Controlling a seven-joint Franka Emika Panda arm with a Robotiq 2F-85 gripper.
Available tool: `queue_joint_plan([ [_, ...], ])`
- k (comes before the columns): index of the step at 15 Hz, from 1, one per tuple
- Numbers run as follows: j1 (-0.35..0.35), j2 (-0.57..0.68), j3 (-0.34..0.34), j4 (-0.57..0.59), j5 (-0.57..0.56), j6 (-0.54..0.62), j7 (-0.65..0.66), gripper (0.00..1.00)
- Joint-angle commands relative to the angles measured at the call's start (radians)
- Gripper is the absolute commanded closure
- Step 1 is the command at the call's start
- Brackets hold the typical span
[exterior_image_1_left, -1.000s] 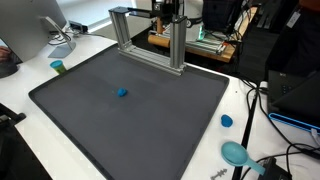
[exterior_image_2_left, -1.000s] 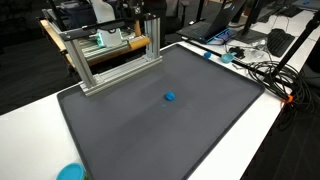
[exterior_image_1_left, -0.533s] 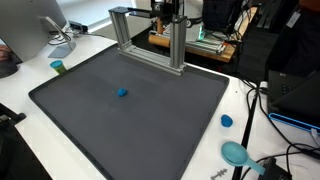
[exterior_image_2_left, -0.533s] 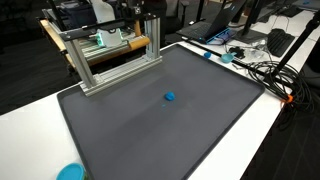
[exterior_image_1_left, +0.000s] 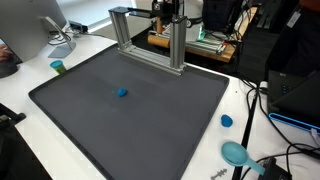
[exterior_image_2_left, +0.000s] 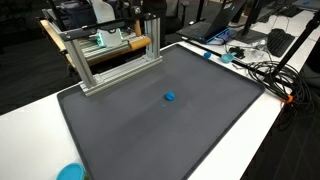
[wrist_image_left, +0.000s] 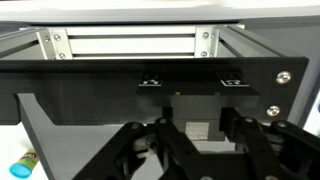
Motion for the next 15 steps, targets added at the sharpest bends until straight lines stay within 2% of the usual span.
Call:
queue_joint_plan([
  [1,0.005,-0.005,0.004,-0.01,0.014,0.025,0.019,0.79],
  [7,0.024,0.093,0.057,0.059,0.015,0.152,0.068,0.79],
  [10,0.009,0.251,0.124,0.202,-0.016,0.207,0.133,0.79],
  [13,-0.041,0.416,0.187,0.365,-0.104,0.194,0.227,0.79],
  [15,-0.064,0.522,0.204,0.482,-0.17,0.149,0.31,0.79],
])
